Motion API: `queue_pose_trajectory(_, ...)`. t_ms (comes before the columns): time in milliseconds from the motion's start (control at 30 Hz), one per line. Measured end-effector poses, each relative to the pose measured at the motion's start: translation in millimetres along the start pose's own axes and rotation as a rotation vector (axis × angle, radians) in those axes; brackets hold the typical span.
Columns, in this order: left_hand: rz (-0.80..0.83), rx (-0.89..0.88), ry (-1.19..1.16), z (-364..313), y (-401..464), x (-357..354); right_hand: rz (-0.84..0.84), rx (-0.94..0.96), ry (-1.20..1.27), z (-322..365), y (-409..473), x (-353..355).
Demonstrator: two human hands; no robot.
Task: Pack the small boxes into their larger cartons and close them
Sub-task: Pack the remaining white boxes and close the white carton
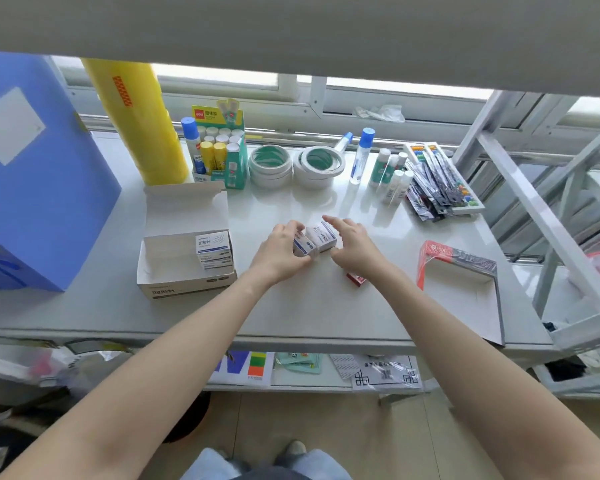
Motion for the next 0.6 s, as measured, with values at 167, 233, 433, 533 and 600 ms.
queue_pose_trajectory(167,-0.073,-0.002,-0.151,3.1,-15.9,13.3,0.029,0.063,-0.238,13.6,9.4,-15.1)
queue_pose_trajectory(233,-0.096,-0.024,-0.221,1.4,-22.5,19.1,0.045,0.061,-0.317,17.4,13.7,-18.2)
queue_pose_trajectory(433,-0.166,-0.036,-0.356,0.3,-43.8,30.7,0.043,0.092,-0.488,20.1,22.9,-21.1)
queue_pose_trajectory(533,-0.142,-0.008,-0.381,2.8,-54.8,29.5,0.051,0.103,-0.469,20.3,21.9,-21.0)
queue_pose_trajectory(600,-0.129,-0.006,-0.366,6.1,-61.2,27.5,0.028,0.101,-0.448,19.9,20.2,-20.2)
Point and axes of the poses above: each hand's wrist, its own y-axis towards the middle knuckle, its own x-axis out of the back of the hand, z = x × y, the point moved 5 cm from there along y, towards the middle knuckle, and after that the axes turned 10 degrees about -x, right-handed, at the moved point
